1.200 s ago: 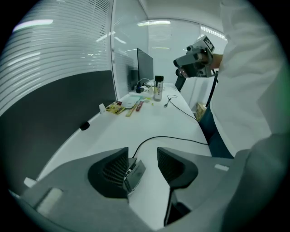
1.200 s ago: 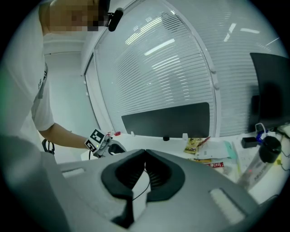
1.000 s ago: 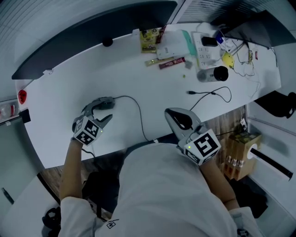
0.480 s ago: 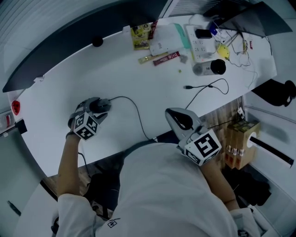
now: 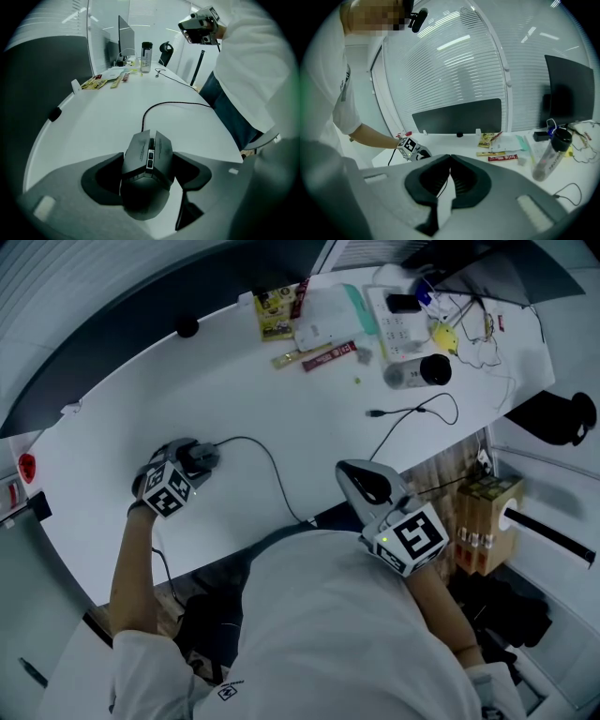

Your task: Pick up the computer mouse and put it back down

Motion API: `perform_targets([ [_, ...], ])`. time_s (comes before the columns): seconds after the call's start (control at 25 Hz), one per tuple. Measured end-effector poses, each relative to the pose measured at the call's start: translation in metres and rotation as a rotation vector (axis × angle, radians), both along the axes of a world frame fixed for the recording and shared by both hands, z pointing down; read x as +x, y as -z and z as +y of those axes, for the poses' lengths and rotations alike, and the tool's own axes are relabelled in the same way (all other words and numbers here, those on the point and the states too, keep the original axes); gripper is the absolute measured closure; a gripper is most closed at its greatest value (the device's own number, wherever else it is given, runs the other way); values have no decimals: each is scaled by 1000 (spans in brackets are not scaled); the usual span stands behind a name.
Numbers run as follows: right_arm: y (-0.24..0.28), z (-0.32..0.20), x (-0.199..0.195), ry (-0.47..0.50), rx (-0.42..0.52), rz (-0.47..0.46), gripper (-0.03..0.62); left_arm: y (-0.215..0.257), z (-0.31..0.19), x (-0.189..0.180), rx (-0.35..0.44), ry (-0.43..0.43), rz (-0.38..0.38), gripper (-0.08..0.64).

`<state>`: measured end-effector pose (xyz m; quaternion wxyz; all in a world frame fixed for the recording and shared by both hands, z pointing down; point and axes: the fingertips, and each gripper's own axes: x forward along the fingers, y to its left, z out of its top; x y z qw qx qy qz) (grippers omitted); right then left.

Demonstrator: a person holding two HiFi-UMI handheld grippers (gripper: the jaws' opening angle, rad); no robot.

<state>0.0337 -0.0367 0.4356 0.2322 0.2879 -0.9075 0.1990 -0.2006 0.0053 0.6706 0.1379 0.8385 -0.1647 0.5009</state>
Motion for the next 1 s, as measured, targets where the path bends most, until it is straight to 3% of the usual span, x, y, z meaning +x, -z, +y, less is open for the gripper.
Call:
perform_targets([
  [0.44,1,5,0,18,3,-9,589,3,1,-2,9,46,-13,245],
  [0.8,7,3,0,60,18,-43,589,41,4,12,56,165,34,245],
  [1.0,13,-2,-3,108,37,-66,589,78,5,24,123,245,78,245],
])
